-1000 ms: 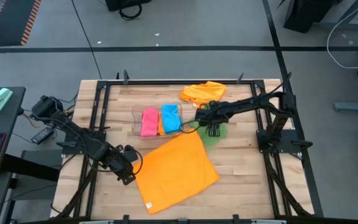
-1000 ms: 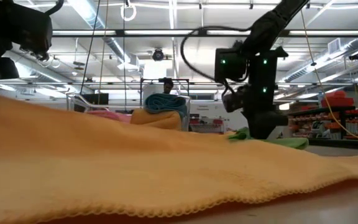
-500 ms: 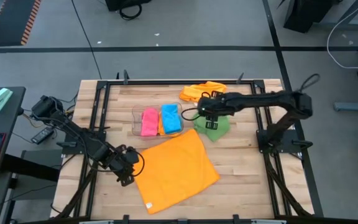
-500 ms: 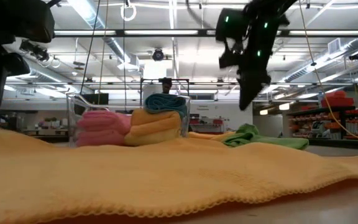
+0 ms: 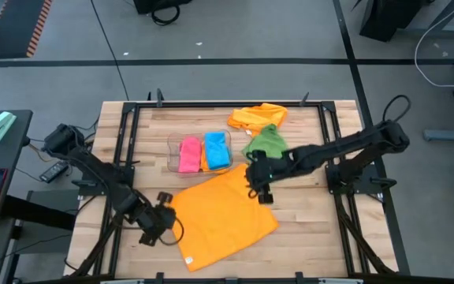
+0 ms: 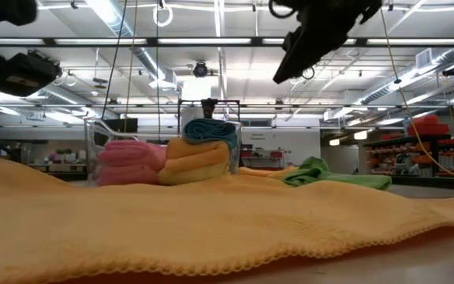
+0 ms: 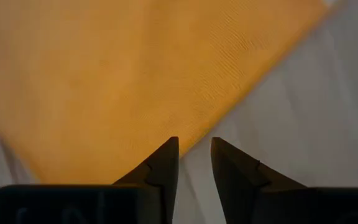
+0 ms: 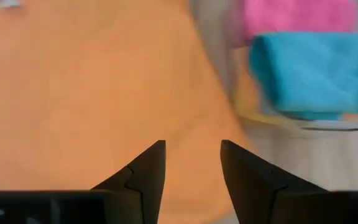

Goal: Fold microfiber towels
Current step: Fold the bottom orange microfiber cloth

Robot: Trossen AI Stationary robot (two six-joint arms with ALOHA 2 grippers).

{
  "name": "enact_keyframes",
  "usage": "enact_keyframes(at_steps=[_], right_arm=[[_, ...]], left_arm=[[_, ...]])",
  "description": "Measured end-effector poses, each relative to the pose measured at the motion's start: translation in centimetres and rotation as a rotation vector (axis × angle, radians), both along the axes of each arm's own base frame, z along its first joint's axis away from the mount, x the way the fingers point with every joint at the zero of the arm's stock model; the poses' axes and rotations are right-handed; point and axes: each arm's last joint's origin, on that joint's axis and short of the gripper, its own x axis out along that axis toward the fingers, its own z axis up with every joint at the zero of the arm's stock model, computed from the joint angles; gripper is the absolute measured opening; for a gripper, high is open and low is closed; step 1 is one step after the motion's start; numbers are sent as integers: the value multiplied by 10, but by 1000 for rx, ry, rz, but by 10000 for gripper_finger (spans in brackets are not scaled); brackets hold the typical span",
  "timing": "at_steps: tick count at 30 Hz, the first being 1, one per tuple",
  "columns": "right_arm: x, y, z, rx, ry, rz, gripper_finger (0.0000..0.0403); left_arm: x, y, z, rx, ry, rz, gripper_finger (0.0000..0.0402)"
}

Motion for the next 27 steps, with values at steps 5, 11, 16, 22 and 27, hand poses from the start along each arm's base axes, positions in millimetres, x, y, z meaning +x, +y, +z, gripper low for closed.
enact_keyframes(at_steps=[5, 11, 16, 22, 27], right_arm=[[2, 30, -3, 35, -46, 9, 162], [1, 51, -10, 35, -57, -22, 162], [0, 60, -10, 40, -81, -48, 162], [5, 76, -17, 58, -111, -13, 162], [14, 91, -33, 69, -132, 30, 162]], left_arm=[[5, -15, -24, 167, -27, -262, 121], [12, -22, -44, 287, -23, -451, 139], [13, -22, -49, 356, -29, -553, 136], [13, -22, -49, 381, -31, -603, 89], [14, -21, -50, 385, -40, -555, 16]])
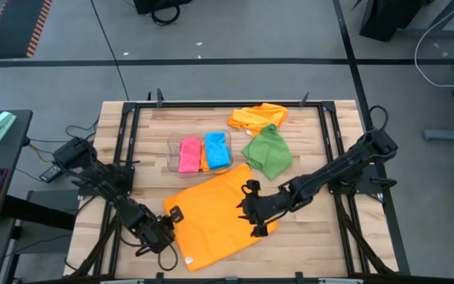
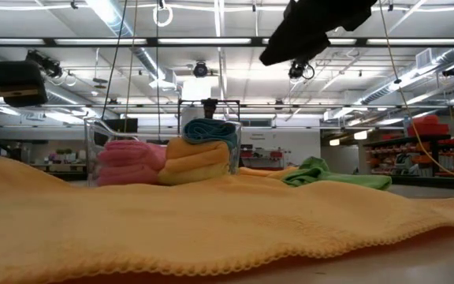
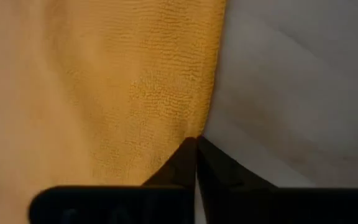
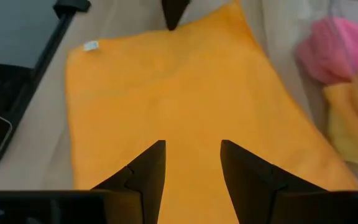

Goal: Fold microfiber towels
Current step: Fold the bottom orange microfiber cloth

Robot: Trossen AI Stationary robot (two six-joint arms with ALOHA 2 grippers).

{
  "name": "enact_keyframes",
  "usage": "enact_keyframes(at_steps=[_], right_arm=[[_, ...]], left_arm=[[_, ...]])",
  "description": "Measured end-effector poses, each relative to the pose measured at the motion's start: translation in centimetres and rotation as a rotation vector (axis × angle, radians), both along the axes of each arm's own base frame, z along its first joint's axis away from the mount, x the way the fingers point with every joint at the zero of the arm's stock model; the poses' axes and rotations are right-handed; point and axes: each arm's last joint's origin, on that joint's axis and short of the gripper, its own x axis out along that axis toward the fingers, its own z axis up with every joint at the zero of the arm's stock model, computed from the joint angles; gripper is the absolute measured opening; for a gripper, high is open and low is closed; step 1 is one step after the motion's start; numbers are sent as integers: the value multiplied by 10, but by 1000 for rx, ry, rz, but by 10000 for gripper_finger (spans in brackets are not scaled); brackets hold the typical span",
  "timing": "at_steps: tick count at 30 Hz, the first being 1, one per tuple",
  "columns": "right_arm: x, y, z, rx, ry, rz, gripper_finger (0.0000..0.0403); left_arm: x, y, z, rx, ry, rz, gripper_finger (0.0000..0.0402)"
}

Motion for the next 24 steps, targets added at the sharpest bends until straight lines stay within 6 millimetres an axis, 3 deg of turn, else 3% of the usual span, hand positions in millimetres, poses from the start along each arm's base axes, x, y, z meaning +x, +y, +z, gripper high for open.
enact_keyframes(at_steps=[7, 10, 18, 24], right_arm=[[12, 19, -22, 46, -32, 60, 162], [15, 23, -28, 65, -34, 75, 162], [16, 29, -24, 107, -80, 82, 162], [14, 36, -23, 123, -100, 95, 162]], left_arm=[[6, 2, 5, -38, -33, 155, 6], [14, -3, 18, -65, -64, 163, 5], [31, -12, 52, -136, -56, 161, 3], [48, -1, 59, -125, -136, 229, 2]])
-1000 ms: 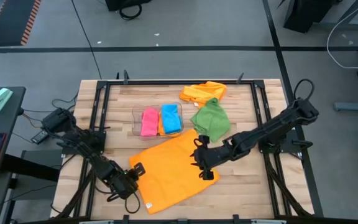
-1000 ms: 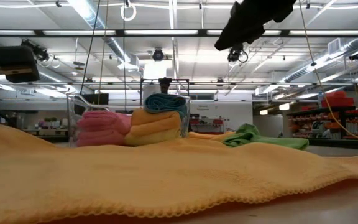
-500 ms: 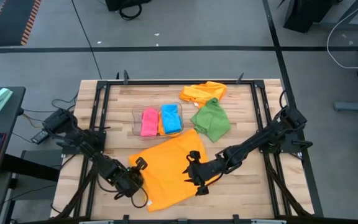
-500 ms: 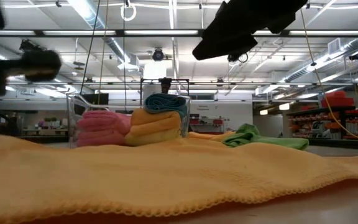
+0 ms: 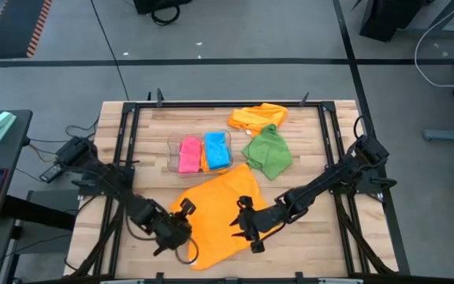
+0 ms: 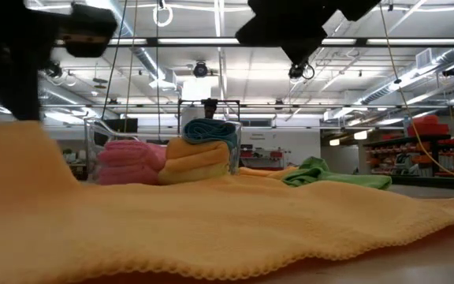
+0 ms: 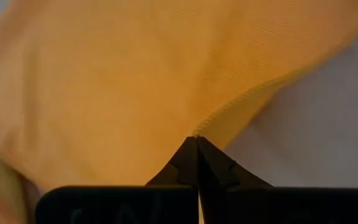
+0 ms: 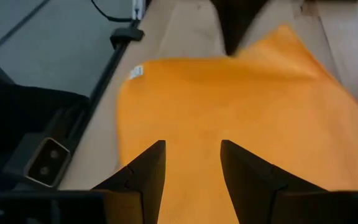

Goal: Fold microfiber towels
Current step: Fold the bottom orange microfiber cloth

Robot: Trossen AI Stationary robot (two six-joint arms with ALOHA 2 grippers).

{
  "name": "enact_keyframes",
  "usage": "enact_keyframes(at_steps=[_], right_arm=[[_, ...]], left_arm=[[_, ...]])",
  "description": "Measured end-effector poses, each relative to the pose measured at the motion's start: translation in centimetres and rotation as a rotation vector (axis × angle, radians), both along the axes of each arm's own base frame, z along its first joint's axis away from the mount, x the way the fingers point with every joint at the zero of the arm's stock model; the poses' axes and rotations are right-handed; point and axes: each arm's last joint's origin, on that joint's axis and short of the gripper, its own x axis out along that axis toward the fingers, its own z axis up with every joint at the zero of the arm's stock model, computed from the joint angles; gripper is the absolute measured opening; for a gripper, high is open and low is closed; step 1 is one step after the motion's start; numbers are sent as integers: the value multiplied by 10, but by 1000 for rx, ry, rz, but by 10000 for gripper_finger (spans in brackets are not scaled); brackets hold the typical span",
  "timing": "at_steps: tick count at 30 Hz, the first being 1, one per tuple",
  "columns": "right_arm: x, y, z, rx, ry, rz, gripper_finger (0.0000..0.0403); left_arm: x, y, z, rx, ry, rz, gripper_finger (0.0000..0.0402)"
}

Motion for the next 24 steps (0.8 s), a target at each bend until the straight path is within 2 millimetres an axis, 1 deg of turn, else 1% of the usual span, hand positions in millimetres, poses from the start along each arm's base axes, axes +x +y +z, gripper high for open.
enact_keyframes(at_steps=[8, 15, 19, 21, 24], right_arm=[[2, 14, -15, -6, -11, 31, 162], [5, 16, -17, -14, -47, 30, 162], [3, 15, -17, -31, -25, 27, 162], [-1, 13, -17, -47, 8, 22, 162], [-11, 9, -9, -65, 74, -22, 162]], left_arm=[[30, 18, 3, -54, -115, 63, 2], [53, 37, -3, -44, -166, 100, 1], [65, 45, -15, -22, -178, 100, 1], [71, 47, -19, -11, -189, 91, 1], [81, 51, -27, -9, -226, 90, 1]])
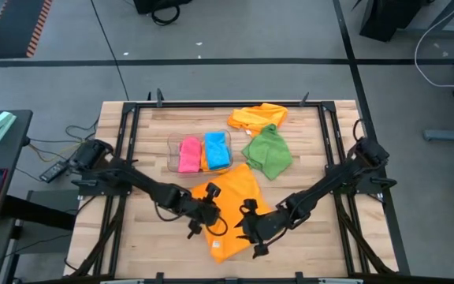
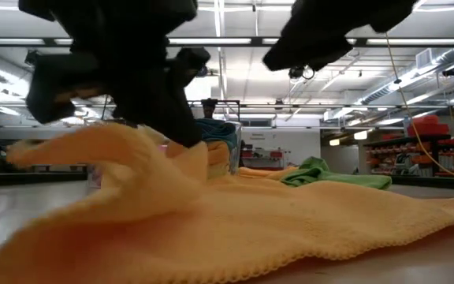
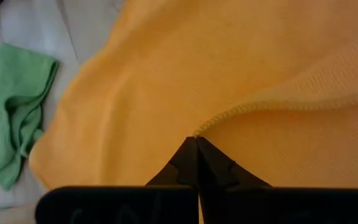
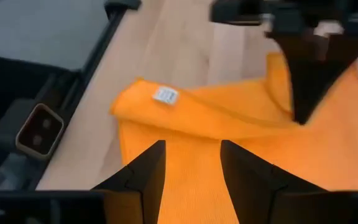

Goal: Fold microfiber towels
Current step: Fold the bottom orange microfiber cloth

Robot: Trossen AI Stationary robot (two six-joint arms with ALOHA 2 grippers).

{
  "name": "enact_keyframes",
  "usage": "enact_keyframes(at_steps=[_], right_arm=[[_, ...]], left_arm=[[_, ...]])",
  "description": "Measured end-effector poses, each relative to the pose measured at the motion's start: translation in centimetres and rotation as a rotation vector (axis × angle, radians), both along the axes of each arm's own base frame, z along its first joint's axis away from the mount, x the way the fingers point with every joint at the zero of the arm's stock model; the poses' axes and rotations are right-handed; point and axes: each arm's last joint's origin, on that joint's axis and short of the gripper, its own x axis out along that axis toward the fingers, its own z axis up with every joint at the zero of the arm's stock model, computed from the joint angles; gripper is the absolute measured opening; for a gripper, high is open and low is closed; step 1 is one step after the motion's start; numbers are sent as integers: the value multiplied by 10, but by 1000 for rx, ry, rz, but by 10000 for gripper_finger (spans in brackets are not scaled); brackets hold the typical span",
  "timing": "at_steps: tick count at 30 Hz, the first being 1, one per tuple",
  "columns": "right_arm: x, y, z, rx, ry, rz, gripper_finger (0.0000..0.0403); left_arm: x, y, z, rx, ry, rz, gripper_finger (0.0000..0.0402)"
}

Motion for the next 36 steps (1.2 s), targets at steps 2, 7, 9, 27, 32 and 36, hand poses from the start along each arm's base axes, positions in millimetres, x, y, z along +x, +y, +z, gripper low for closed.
enact_keyframes(at_steps=[2, 7, 9, 27, 32, 36], right_arm=[[-8, -2, 5, -16, 43, -39, 162], [-33, -10, 12, -75, 189, -120, 162], [-41, -13, 13, -122, 222, -159, 162], [-98, -45, -10, -247, 270, -286, 142], [-111, -55, -3, -166, 212, -326, 123], [-115, -55, 2, -143, 198, -329, 110]], left_arm=[[4, 3, -2, 7, -15, -1, 1], [17, 15, -1, -11, -83, 38, 1], [23, 21, 2, -24, -122, 57, 1], [58, 57, 0, -43, -244, 100, 2], [85, 60, -13, 49, -230, 51, 3], [106, 62, -17, 85, -239, 32, 4]])
